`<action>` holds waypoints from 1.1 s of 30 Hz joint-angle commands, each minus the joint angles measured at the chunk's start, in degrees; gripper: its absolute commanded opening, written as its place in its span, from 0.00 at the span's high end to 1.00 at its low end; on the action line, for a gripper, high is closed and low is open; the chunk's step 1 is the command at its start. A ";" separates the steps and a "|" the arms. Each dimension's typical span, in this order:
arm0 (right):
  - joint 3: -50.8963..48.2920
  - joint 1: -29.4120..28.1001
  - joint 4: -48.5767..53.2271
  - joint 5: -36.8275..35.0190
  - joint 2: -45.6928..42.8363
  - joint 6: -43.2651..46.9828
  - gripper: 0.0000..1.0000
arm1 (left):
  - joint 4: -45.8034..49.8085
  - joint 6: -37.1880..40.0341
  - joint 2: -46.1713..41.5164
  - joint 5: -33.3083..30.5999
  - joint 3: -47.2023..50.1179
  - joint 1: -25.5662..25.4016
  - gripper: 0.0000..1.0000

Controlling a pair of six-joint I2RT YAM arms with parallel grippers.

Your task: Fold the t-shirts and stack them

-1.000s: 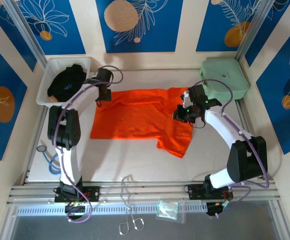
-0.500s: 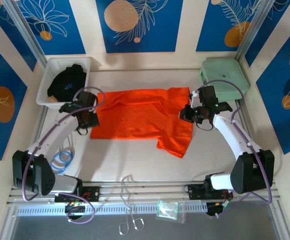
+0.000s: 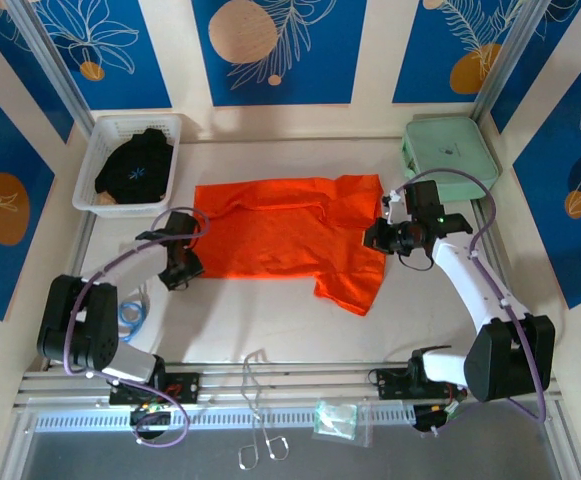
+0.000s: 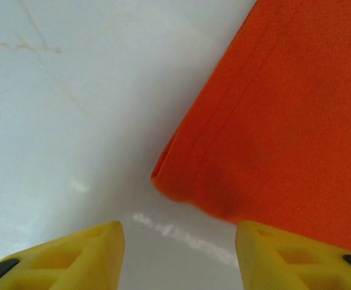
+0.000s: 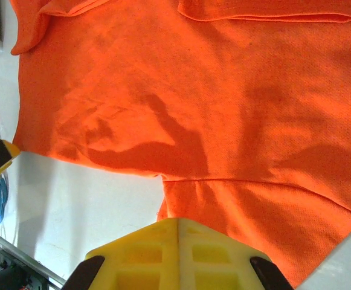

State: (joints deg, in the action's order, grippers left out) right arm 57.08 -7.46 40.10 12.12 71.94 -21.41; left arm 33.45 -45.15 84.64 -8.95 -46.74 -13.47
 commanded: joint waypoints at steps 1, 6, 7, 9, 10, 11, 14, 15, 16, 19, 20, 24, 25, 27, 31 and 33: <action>-0.43 0.26 0.95 1.88 -1.14 0.78 1.00 | -4.95 -2.48 1.08 -0.10 0.21 0.47 0.49; -0.21 0.28 0.80 2.03 -0.59 0.85 1.00 | -5.26 -2.11 2.01 -0.98 -0.45 1.07 0.49; -0.21 0.26 0.79 2.03 -0.42 0.84 1.00 | -5.17 -2.07 2.33 -0.98 -0.54 1.19 0.49; -0.21 0.28 0.70 2.03 -0.18 0.85 1.00 | -5.15 -2.05 2.77 -0.89 -0.41 1.35 0.50; -0.21 0.28 0.68 2.03 -0.06 0.90 1.00 | -5.06 -2.05 3.06 -0.89 -0.29 1.50 0.50; -0.21 0.27 0.68 2.09 0.04 0.85 1.00 | -4.93 -2.05 3.24 -0.98 -0.07 1.47 0.50; -0.30 0.31 0.77 2.05 0.22 0.99 1.00 | -4.37 -2.13 3.50 -1.83 0.38 1.70 0.51; -0.33 0.29 0.77 1.99 0.26 1.02 1.00 | -4.49 -2.14 3.58 -2.08 0.55 1.91 0.52; -0.39 0.29 0.77 1.96 0.37 1.03 1.00 | -4.56 -2.07 3.67 -2.21 0.68 2.05 0.52; -0.43 0.34 0.68 1.97 0.56 1.03 1.00 | -5.39 -2.13 4.36 -1.80 0.77 2.48 0.55; -0.39 0.34 0.68 2.00 0.62 1.06 1.00 | -5.71 -2.21 4.76 -1.77 0.77 2.60 0.56; -0.15 0.33 1.10 1.89 0.68 1.15 1.00 | -7.03 -1.90 7.36 -1.27 0.35 3.07 0.60; -0.04 0.36 1.32 1.94 0.65 1.23 1.00 | -7.29 -1.79 8.07 -1.17 0.13 3.13 0.61; 0.84 0.26 2.11 2.03 0.49 1.54 1.00 | -8.02 -1.29 9.60 -0.90 -0.47 3.30 0.64; 3.16 -0.54 2.31 4.75 -2.21 3.44 1.00 | -8.91 0.50 12.47 0.09 -2.73 3.46 0.71; 5.00 -2.16 2.00 5.24 -5.25 4.88 1.00 | -8.99 1.42 13.75 0.69 -4.16 3.45 0.76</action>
State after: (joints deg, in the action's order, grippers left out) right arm 58.26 -8.08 41.36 13.78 71.20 -19.44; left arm 31.22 -45.39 93.38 -10.59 -50.43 -10.81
